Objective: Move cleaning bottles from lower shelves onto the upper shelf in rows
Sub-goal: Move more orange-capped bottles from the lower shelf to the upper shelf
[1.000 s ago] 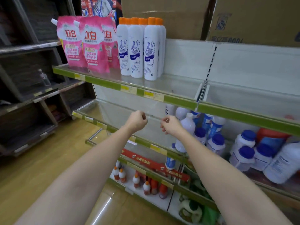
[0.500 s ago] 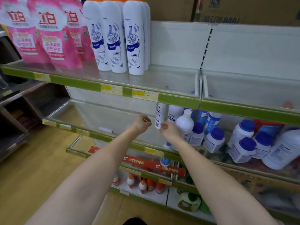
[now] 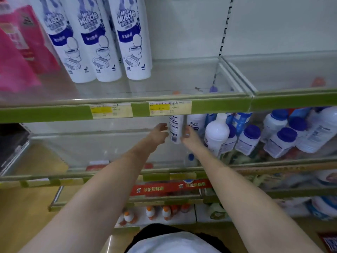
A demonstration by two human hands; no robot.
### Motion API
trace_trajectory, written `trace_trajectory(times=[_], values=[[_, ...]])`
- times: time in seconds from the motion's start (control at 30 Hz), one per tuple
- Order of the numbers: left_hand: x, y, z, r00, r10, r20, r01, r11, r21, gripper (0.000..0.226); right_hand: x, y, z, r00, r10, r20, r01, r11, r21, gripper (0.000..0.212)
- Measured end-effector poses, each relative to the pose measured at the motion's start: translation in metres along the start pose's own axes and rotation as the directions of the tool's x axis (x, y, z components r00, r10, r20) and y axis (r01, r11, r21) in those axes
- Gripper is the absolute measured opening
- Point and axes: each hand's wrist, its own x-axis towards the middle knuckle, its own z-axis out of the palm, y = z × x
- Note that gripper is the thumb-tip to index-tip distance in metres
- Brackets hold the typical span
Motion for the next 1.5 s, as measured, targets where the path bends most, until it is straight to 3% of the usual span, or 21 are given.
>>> trace_trajectory(times=[0.37,0.67,0.8,1.0,1.27,1.4,1.5], values=[[0.018,-0.016,0.008,0.993,0.03,0.115,-0.019,0.994,-0.103,0.076,-0.01,-0.007,0.014,0.999,0.022,-0.039,-0.021,0.999,0.035,0.054],[-0.01,-0.033,0.007,0.998,0.044,-0.035,-0.046,0.997,-0.055,0.035,-0.018,0.007,0.013,0.998,0.053,0.046,-0.052,0.998,-0.031,0.04],[-0.028,-0.036,0.009,0.994,0.073,-0.081,-0.073,0.997,0.005,0.038,-0.029,0.013,0.008,0.997,-0.027,0.068,0.036,0.992,-0.122,0.057],[-0.07,-0.032,0.018,0.991,0.113,-0.076,-0.109,0.992,0.057,0.048,-0.071,0.001,-0.011,0.987,-0.09,0.13,0.111,0.981,-0.161,0.044],[-0.14,-0.002,0.065,0.997,0.064,-0.037,-0.067,0.993,-0.093,0.053,-0.112,0.013,-0.059,0.985,-0.051,0.165,0.027,0.989,0.146,0.034],[-0.173,-0.007,0.098,0.996,-0.025,-0.087,0.013,0.99,-0.144,0.056,-0.126,0.033,-0.082,0.964,-0.133,0.229,0.096,0.982,0.165,0.013],[-0.196,-0.021,0.122,0.993,-0.085,-0.08,0.064,0.971,-0.232,0.058,-0.134,0.049,-0.096,0.954,-0.117,0.275,0.076,0.985,0.156,0.021]])
